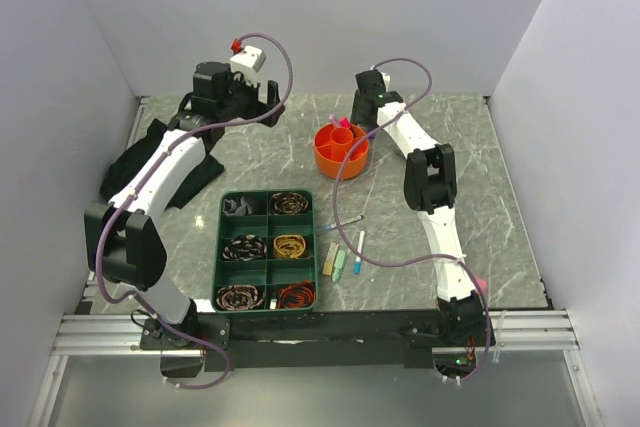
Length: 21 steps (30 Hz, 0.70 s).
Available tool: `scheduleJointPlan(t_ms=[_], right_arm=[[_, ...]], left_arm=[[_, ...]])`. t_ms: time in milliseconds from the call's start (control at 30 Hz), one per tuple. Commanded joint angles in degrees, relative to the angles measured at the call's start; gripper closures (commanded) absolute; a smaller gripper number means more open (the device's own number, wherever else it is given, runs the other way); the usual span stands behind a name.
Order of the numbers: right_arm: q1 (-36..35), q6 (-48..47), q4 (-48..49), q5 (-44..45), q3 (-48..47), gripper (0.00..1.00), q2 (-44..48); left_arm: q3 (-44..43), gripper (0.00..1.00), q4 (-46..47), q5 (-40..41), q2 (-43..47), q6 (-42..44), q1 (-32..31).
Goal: Sort the stationery into containers
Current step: Pick up the pen from the center of the board.
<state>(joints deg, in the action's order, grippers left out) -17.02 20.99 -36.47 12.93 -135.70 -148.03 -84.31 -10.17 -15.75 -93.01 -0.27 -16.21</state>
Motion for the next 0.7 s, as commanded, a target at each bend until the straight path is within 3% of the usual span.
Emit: scheduleJointPlan(t_ms=[0,267,667], right_arm=[[-0.3,0.2,0.0,0.9,-1.8,0.38,-0.1],[-0.3,-1.2,-0.4,1.3,-1.9,0.51,-0.2],[2.5,-2.2,-5.2,-2.2,7.2,0.56,6.3]], left_arm=[[-3.0,0.01,1.5,-2.5,0.5,-3.2,-0.1],[-1.0,0.01,2.5,-2.9,2.3,-5.0,-0.1],[-0.1,0.0,2.8,-4.0,2.6,-3.2,-0.1]])
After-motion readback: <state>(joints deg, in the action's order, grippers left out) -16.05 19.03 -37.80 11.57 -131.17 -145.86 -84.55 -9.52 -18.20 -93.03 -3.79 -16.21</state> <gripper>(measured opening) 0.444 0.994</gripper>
